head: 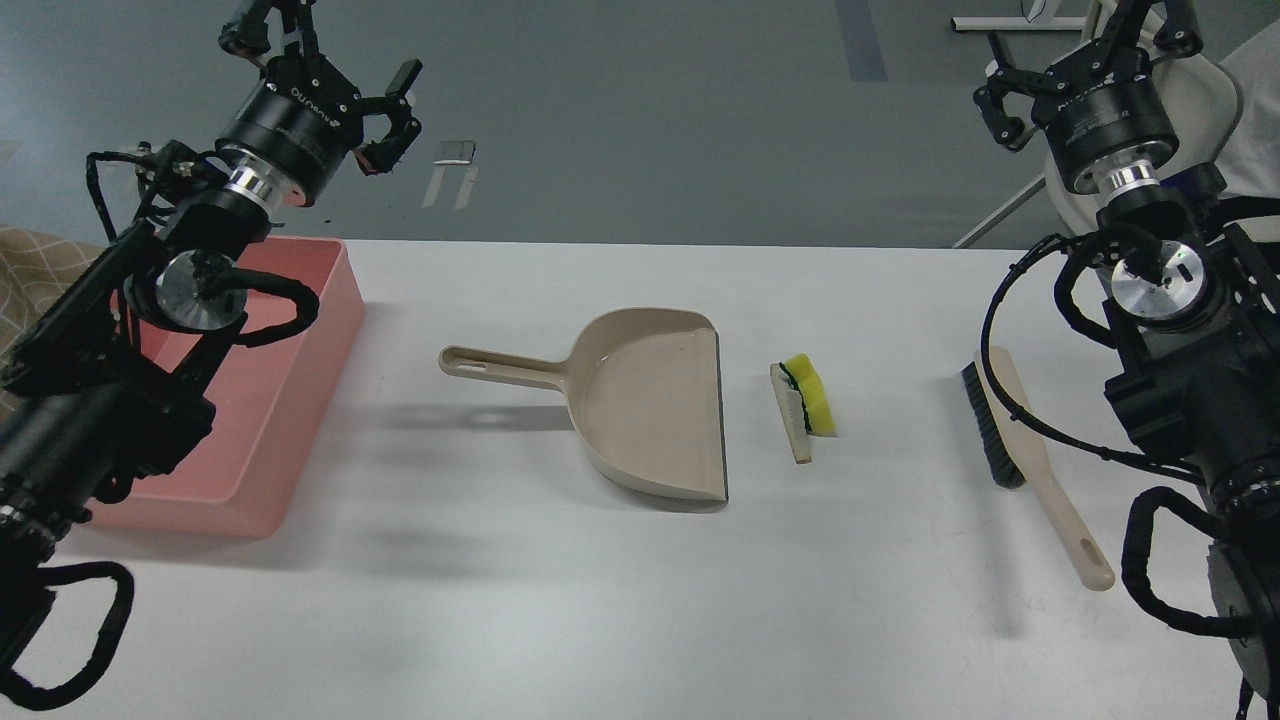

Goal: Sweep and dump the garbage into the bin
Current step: 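Move the left gripper down toward the beige dustpan handle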

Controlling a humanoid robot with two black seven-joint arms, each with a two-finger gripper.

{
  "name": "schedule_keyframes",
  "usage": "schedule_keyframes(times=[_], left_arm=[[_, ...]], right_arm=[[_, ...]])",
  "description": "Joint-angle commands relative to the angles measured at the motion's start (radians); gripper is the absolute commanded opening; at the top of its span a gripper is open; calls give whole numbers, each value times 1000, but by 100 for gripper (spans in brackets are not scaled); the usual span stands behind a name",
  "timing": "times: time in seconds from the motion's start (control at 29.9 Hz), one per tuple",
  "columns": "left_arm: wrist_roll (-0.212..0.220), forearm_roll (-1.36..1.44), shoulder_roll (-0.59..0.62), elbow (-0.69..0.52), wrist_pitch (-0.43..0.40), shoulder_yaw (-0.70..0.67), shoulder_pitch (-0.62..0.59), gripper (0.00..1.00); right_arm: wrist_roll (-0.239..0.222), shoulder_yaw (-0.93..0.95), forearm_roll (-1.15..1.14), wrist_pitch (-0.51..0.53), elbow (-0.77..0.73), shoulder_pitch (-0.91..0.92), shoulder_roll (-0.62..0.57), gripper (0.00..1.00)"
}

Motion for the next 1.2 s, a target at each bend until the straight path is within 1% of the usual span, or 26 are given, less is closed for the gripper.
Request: schedule_keyframes(times=[0.0, 0.03, 0.1, 0.17, 0.2, 0.27, 0.37, 0.43, 0.53, 0.57, 0.67, 0.7, 0.77, 0.84, 0.9, 0.94, 1.04, 1.07, 1.17], left_arm=[[23, 0, 95, -189, 49, 1, 121, 98], [26, 2, 111, -208, 50, 1, 143, 98], [25, 2, 163, -257, 56, -7, 225, 97], [25, 2, 187, -297, 81, -16, 274, 97], [25, 2, 187, -297, 81, -16, 275, 97], [17, 2, 223, -389, 130, -21, 351, 97], [12, 31, 249, -510, 138, -47, 469, 97], [12, 70, 249, -549, 138, -71, 518, 97], [12, 167, 249, -601, 141, -128, 642, 97], [12, 187, 249, -612, 145, -130, 687, 97], [11, 207, 240, -624, 167, -136, 762, 97], [11, 212, 237, -624, 179, -137, 773, 97], [6, 247, 235, -623, 234, -136, 792, 97], [0, 287, 233, -623, 254, -130, 795, 97], [-3, 383, 226, -621, 282, -120, 798, 97], [-3, 453, 203, -621, 300, -116, 798, 97], [9, 589, 128, -621, 313, -91, 789, 97], [9, 589, 128, -621, 313, -91, 789, 97], [18, 649, 111, -621, 316, -21, 783, 96]], right_arm=[[0, 0, 0, -1, 6, -8, -1, 100], [0, 1, 0, -1, 6, -11, -3, 100], [2, 1, 0, -3, 6, -15, -15, 100], [2, 1, 0, -3, 6, -18, -15, 100], [2, 1, 0, -3, 6, -18, -15, 100], [2, 1, 0, -3, 6, -29, -15, 100], [2, 3, 0, -3, 7, -37, -17, 100], [2, 3, 0, -3, 7, -40, -17, 100], [2, 3, 1, -3, 13, -46, -18, 100], [2, 8, 1, -3, 23, -54, -26, 100], [2, 21, 6, -6, 38, -70, -36, 100], [2, 21, 6, -6, 38, -74, -38, 100], [2, 31, 8, -6, 40, -92, -38, 100], [2, 34, 8, -6, 44, -101, -38, 100], [2, 34, 8, -6, 55, -112, -38, 100], [2, 34, 8, -6, 64, -116, -38, 100], [2, 34, 8, -8, 79, -123, -40, 100], [2, 34, 8, -8, 79, -123, -40, 100], [2, 34, 8, -8, 81, -123, -47, 100]])
